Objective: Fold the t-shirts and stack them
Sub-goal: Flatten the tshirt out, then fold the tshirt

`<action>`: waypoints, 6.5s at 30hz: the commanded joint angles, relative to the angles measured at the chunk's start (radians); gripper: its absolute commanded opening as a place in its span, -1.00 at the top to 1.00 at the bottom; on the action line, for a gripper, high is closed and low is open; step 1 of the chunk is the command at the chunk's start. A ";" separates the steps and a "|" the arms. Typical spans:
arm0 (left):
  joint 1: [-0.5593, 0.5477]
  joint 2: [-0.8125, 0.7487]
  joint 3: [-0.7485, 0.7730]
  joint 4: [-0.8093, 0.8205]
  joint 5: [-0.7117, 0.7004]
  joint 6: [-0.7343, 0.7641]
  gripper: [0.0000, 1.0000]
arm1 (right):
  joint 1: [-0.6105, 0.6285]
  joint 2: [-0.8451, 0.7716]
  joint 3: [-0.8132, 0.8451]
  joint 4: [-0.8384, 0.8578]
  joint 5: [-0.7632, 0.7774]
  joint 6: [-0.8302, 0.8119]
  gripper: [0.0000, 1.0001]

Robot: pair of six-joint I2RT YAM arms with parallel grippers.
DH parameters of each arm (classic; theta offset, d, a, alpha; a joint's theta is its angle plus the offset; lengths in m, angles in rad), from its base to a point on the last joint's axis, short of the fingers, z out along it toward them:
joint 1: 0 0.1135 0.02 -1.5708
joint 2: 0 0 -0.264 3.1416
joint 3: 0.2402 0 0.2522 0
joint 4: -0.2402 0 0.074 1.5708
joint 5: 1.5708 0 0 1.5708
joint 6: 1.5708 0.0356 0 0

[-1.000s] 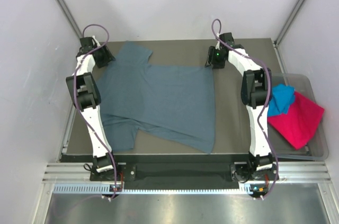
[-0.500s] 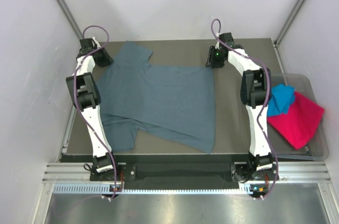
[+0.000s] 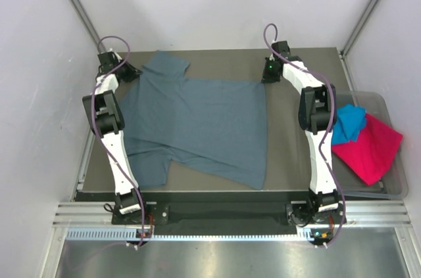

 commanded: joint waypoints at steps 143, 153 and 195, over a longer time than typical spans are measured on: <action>-0.012 -1.562 -1.431 -0.613 -0.641 -0.332 1.00 | 0.284 -1.347 -1.655 0.058 -0.027 0.760 -0.11; -0.018 -1.573 -1.427 -0.637 -0.658 -0.333 1.00 | 0.316 -1.387 -1.705 0.030 0.025 0.923 0.11; -0.059 -1.492 -1.269 -0.487 -0.589 -0.225 1.00 | 0.166 -1.226 -1.495 -0.003 -0.072 0.339 1.00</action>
